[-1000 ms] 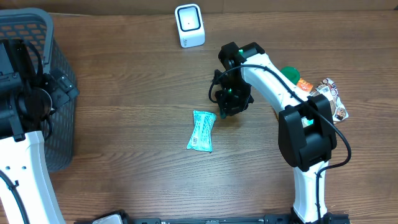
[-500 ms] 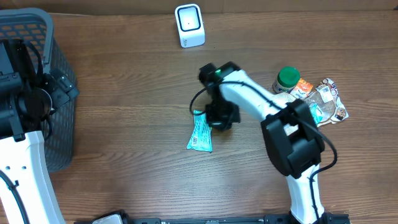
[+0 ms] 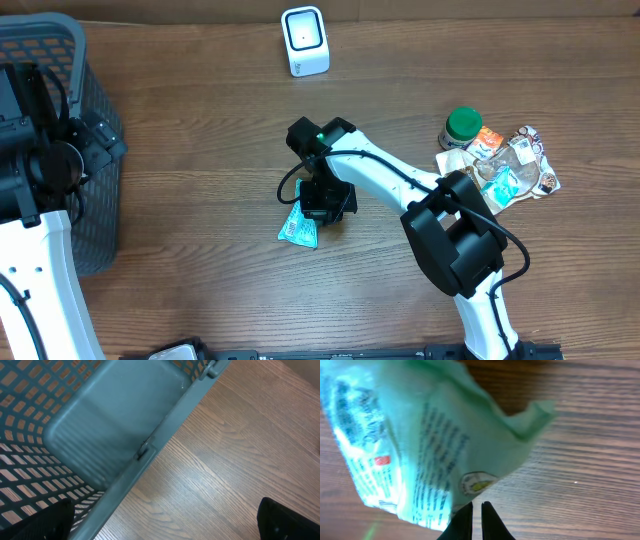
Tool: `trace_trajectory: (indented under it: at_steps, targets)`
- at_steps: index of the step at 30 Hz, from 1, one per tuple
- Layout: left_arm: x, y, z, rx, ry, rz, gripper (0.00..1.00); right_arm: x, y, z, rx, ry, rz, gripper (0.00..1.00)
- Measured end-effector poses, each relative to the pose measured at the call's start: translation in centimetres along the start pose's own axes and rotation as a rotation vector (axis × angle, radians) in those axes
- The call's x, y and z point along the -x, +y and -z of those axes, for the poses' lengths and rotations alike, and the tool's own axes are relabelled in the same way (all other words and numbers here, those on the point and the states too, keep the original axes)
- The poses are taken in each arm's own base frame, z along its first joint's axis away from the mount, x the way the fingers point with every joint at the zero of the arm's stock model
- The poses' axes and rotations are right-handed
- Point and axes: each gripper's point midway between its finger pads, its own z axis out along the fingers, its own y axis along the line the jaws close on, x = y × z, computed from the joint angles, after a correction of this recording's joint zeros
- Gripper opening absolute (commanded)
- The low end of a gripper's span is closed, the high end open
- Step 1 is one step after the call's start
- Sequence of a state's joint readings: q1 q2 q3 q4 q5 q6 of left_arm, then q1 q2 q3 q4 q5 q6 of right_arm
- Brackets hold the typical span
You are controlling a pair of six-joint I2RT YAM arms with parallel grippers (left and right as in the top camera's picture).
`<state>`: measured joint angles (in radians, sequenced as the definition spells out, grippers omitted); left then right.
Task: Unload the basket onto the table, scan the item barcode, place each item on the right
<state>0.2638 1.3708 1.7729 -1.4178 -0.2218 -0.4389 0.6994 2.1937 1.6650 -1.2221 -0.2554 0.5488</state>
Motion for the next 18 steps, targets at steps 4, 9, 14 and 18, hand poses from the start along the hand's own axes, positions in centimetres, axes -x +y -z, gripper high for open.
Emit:
trace_trajectory:
  at_steps: [4, 9, 14, 18]
  targets:
    - [0.0, 0.0, 0.0, 0.0, 0.0, 0.0, 1.0, 0.2, 0.6, 0.1, 0.026, -0.006, 0.036, 0.09]
    - [0.0, 0.0, 0.0, 0.0, 0.0, 0.0, 1.0, 1.4, 2.3, 0.1, 0.08, -0.065, 0.087, 0.15]
    - [0.0, 0.0, 0.0, 0.0, 0.0, 0.0, 0.99, 1.3, 4.6, -0.2, 0.111, -0.107, 0.152, 0.17]
    - [0.0, 0.0, 0.0, 0.0, 0.0, 0.0, 1.0, 1.0, 5.1, -0.3, 0.118, -0.102, 0.173, 0.21]
